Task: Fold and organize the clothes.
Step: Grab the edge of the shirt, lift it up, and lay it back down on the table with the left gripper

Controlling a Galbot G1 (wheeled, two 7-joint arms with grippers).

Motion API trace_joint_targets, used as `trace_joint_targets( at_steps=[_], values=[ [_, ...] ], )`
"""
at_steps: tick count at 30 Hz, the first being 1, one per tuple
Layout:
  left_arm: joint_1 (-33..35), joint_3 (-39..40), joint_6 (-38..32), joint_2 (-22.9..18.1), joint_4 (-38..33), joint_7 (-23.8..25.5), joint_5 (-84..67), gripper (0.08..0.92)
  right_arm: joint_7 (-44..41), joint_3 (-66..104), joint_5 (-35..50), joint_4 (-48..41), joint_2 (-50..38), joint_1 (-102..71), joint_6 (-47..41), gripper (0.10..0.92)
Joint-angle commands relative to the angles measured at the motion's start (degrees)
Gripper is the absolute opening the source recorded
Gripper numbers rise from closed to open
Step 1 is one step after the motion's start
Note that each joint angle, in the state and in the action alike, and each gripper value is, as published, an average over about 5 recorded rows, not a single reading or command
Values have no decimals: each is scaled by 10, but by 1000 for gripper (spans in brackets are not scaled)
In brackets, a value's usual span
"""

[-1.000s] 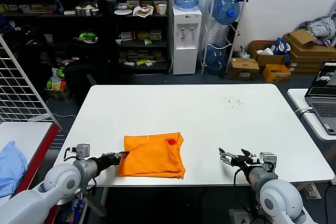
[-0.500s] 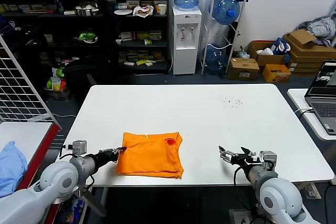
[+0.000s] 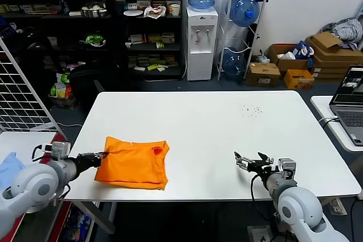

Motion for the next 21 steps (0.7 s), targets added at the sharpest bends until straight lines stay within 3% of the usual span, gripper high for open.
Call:
trace_joint_targets(
  at_steps=[1,10,21],
  values=[
    [2,-42,9,98,24,-44,-16,92,-14,-2,-6,-13,1,7,16,921],
    [-18,-31,12,181,28,-45,-63,92,-14,-5,-14,-14,6,9,16,921],
    [-34,-37,18,201,8,-73,-107,92,-14,-11,-19,-19,11,12,16,921]
  ],
)
